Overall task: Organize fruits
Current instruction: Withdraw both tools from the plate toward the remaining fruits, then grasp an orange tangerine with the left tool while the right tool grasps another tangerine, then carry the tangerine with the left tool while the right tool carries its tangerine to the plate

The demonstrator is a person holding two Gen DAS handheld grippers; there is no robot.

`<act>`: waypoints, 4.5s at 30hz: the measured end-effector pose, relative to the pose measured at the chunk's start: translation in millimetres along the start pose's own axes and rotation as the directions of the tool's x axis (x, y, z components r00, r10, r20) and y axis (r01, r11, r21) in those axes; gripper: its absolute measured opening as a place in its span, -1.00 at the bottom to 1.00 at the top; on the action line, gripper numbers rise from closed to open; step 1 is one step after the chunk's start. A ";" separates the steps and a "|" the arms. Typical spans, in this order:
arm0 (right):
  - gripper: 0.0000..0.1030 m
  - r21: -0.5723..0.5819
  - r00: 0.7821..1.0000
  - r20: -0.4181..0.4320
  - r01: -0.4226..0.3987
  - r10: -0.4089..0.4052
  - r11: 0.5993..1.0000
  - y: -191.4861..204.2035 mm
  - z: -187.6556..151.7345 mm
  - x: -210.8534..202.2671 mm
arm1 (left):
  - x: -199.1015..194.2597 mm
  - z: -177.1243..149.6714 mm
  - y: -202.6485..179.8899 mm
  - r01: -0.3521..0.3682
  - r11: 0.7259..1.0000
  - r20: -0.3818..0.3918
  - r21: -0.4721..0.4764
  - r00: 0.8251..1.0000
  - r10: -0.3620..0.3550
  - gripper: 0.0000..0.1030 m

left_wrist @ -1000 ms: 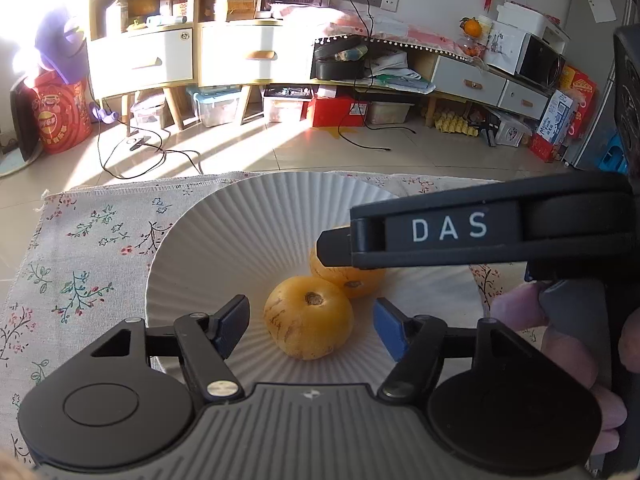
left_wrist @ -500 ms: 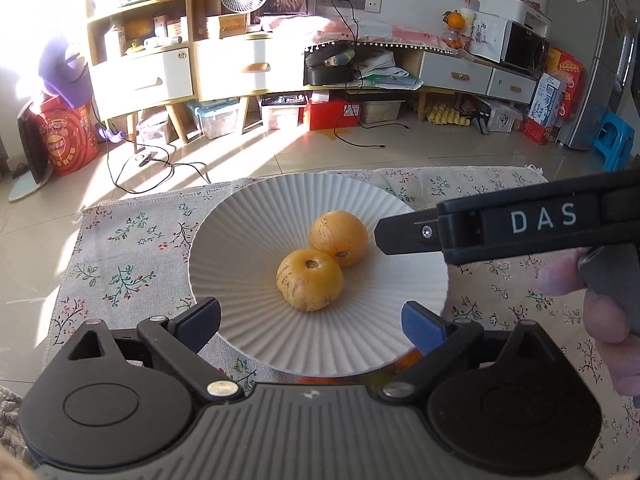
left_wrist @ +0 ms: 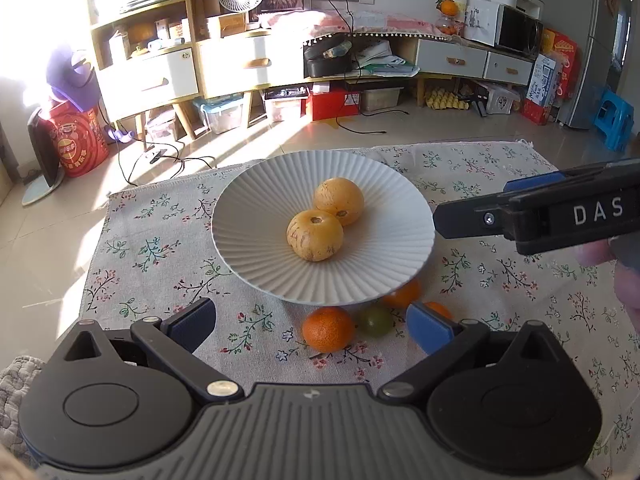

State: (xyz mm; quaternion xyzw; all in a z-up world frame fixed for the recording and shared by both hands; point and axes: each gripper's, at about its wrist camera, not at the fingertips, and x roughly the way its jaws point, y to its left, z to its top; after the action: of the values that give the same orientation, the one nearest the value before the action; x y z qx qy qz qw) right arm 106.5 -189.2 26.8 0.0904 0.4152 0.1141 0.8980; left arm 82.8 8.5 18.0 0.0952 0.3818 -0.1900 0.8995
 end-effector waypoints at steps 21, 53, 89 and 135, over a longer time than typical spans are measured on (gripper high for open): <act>0.99 -0.172 0.993 0.053 0.117 -0.109 0.978 8.1 -53.6 -9.6 | -1.4 -43.2 2.6 -0.012 1.000 0.004 0.008 1.000 0.012 0.96; 0.99 -0.129 0.998 -0.063 0.006 -0.015 0.992 18.4 -91.6 17.6 | 48.0 -38.8 9.3 0.018 0.996 0.049 -0.083 0.999 -0.014 0.92; 0.08 -0.167 0.989 -0.145 -0.048 0.023 0.985 31.1 -81.9 17.5 | 54.1 -31.4 7.1 0.079 0.991 0.019 -0.111 0.997 -0.077 -0.14; -0.38 -0.091 0.999 -0.022 -0.044 0.042 0.995 7.0 -43.0 -4.5 | 20.2 -25.8 -0.1 0.133 0.986 0.057 -0.101 0.990 -0.127 -0.26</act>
State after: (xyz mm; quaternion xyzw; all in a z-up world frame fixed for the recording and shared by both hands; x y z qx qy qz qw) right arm 69.8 -180.9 4.4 0.0572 0.4167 0.1532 0.8942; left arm 78.7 11.1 -14.4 0.0181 0.3737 -0.2305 0.8983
